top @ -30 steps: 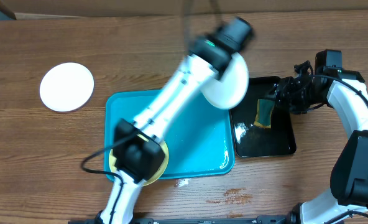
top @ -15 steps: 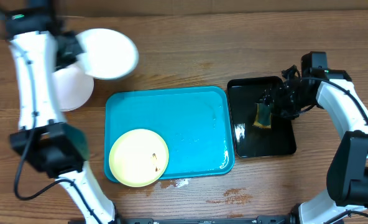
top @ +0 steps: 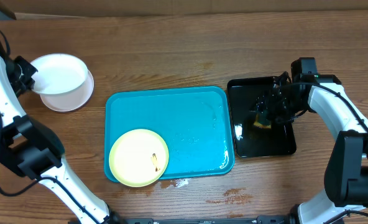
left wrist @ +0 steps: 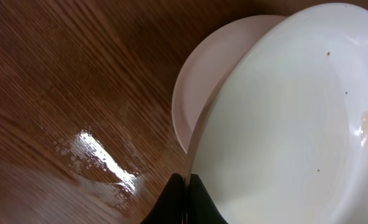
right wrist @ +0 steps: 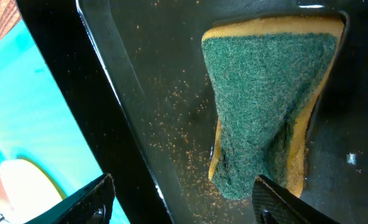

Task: Clean dirty plates on tray and stack at the side
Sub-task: 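Swing the white plate left and stack it on the first white plate, then move the left gripper to the yellow plate on the teal tray, then grip the yellow plate's rim with the left gripper and slide it right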

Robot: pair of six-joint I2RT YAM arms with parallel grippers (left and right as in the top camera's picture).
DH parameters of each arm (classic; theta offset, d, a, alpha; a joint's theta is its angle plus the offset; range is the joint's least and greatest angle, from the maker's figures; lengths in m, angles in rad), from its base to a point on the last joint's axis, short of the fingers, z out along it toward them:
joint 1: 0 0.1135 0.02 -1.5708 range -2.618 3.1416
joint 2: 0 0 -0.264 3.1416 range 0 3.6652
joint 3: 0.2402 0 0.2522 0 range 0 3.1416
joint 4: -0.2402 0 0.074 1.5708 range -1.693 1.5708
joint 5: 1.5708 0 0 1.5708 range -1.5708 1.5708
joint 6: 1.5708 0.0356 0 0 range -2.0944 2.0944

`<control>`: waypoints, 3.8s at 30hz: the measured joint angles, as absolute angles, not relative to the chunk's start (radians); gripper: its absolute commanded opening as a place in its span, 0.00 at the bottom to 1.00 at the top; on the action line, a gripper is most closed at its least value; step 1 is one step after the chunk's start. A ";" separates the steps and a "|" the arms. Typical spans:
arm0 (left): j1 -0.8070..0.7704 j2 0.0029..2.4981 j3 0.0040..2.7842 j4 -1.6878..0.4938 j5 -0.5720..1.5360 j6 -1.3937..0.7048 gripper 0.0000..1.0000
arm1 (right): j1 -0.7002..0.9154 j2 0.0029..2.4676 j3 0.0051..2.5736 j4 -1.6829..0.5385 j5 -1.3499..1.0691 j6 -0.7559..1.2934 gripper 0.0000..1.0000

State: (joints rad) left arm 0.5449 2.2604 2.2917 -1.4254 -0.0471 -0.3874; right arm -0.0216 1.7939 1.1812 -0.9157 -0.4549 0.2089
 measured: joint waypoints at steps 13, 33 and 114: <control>0.559 2.392 2.292 -1.393 -0.016 -0.378 0.92 | -0.019 1.794 1.181 -0.915 -0.452 0.209 0.72; 0.309 2.111 2.255 -1.680 0.308 -0.228 0.79 | -0.019 1.794 1.181 -0.928 -0.437 0.209 1.00; 0.080 1.328 0.675 -0.747 0.102 -0.463 0.04 | -0.019 1.795 1.177 -0.868 -0.430 0.209 1.00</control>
